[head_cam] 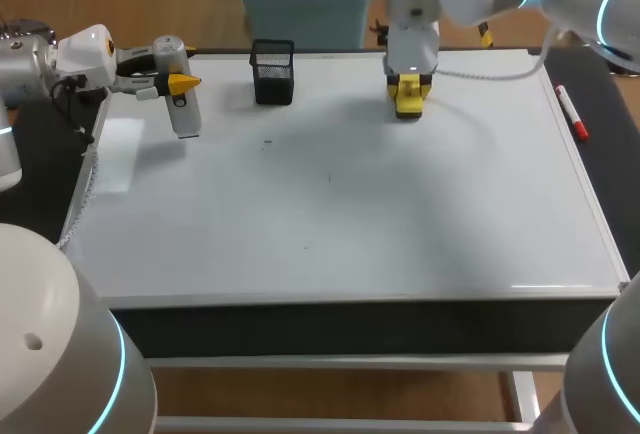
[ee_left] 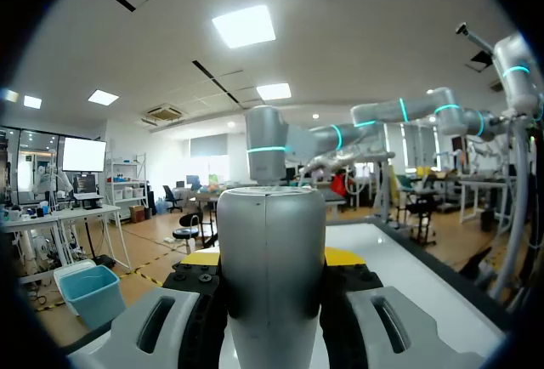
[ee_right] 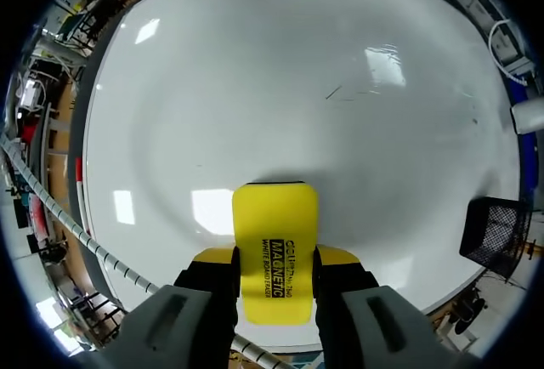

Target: Pick up the inspection probe, press it on each red-marked spot on the whiteboard one by one, put down the probe, pick up the eraser, and wipe off all the red marks.

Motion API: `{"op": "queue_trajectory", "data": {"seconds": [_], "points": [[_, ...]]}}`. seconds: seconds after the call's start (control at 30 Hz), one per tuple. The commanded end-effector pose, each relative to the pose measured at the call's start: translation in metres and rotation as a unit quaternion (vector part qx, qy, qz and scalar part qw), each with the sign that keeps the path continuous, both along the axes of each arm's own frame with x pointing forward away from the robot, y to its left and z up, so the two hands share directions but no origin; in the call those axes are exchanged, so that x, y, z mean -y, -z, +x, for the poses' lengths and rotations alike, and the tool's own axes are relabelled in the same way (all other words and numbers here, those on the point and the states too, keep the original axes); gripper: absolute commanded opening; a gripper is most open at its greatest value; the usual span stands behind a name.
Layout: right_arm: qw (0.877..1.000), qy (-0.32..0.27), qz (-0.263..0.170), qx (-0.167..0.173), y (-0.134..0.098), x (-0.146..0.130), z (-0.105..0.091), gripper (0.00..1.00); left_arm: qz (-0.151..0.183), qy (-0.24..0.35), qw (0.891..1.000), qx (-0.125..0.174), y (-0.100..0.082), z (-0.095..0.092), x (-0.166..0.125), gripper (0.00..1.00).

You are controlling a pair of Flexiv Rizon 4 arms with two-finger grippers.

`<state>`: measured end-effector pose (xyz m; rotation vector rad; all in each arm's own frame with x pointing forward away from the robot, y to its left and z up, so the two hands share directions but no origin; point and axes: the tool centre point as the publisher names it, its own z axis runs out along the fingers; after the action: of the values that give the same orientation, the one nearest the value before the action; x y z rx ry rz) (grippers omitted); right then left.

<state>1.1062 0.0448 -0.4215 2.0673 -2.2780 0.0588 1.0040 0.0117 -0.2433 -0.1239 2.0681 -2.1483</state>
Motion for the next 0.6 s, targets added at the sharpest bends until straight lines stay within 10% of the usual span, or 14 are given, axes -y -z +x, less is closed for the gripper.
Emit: {"op": "queue_trajectory", "data": {"seconds": [0.03,0.33,0.43,0.6], "points": [[1.000,0.000,-0.003,0.000,0.002,-0.001,0.002,0.00,-0.001,0.001,1.000,0.001,0.000,0.001,0.000,0.00],[1.000,-0.002,-0.007,-0.001,0.005,-0.003,0.000,0.00,-0.001,0.001,1.000,0.001,0.000,0.001,0.000,0.00],[1.000,0.003,-0.007,0.002,0.003,-0.002,0.000,1.00,-0.001,0.001,1.000,0.001,0.000,0.001,0.000,0.00],[1.000,0.025,0.014,0.012,-0.008,0.004,0.001,1.00,-0.001,0.001,1.000,0.001,0.000,0.001,0.000,0.00]]}}
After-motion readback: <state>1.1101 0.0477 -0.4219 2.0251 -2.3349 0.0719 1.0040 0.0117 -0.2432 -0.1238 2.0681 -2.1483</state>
